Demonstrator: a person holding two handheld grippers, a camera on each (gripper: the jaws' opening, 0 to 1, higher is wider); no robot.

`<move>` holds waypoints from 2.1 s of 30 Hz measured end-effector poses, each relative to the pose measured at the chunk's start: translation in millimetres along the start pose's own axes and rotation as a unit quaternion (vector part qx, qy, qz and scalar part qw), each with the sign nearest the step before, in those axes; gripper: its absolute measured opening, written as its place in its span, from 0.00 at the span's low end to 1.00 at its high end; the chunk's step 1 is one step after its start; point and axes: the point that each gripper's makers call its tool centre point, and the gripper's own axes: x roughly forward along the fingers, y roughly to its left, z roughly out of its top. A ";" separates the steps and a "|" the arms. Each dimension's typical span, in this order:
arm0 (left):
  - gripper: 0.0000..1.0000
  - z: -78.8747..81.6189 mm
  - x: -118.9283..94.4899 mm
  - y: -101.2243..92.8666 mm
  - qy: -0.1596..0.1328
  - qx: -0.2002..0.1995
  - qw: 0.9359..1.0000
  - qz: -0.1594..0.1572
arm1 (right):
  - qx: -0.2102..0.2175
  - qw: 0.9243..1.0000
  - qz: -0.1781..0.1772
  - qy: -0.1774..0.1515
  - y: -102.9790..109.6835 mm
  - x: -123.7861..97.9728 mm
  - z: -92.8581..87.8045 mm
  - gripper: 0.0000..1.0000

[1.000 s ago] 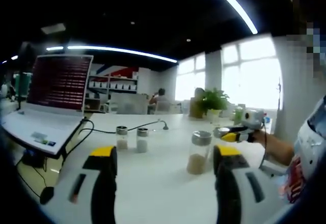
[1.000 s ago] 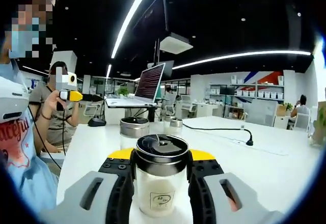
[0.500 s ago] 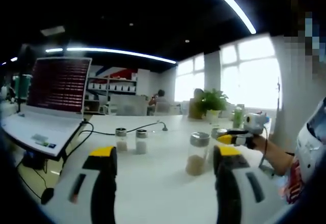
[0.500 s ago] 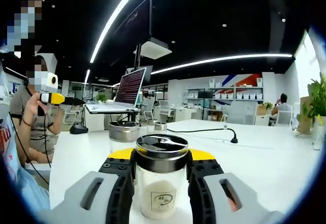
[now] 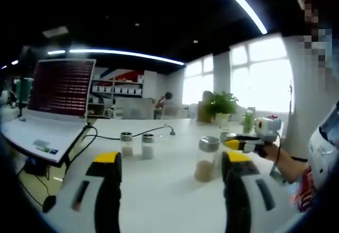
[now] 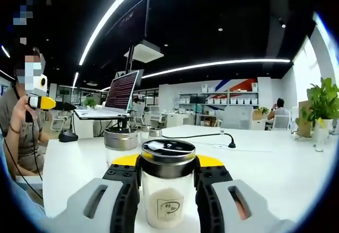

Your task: Rotate the seasoning bottle until the label or dispensing opening points toward the visible target arrow and the bottle remains upright within the marked orientation range

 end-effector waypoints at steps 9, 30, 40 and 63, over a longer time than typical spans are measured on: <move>0.82 -4.4 0.9 -5.9 0.003 0.000 1.000 -0.010 | 0.033 0.998 -0.058 -0.002 -2.2 -0.2 -4.8 0.39; 0.81 -10.6 3.8 -3.4 0.011 -0.002 1.000 0.001 | -0.010 0.992 -0.118 0.039 -1.6 2.1 -11.5 0.39; 0.81 -6.3 -0.9 -7.3 0.002 -0.015 1.000 -0.017 | -0.060 0.991 -0.122 0.010 -0.2 -8.9 6.2 0.55; 0.82 -5.1 -5.4 -14.2 0.000 -0.006 1.000 -0.018 | 0.033 0.998 0.007 -0.047 -3.2 -30.0 41.5 0.66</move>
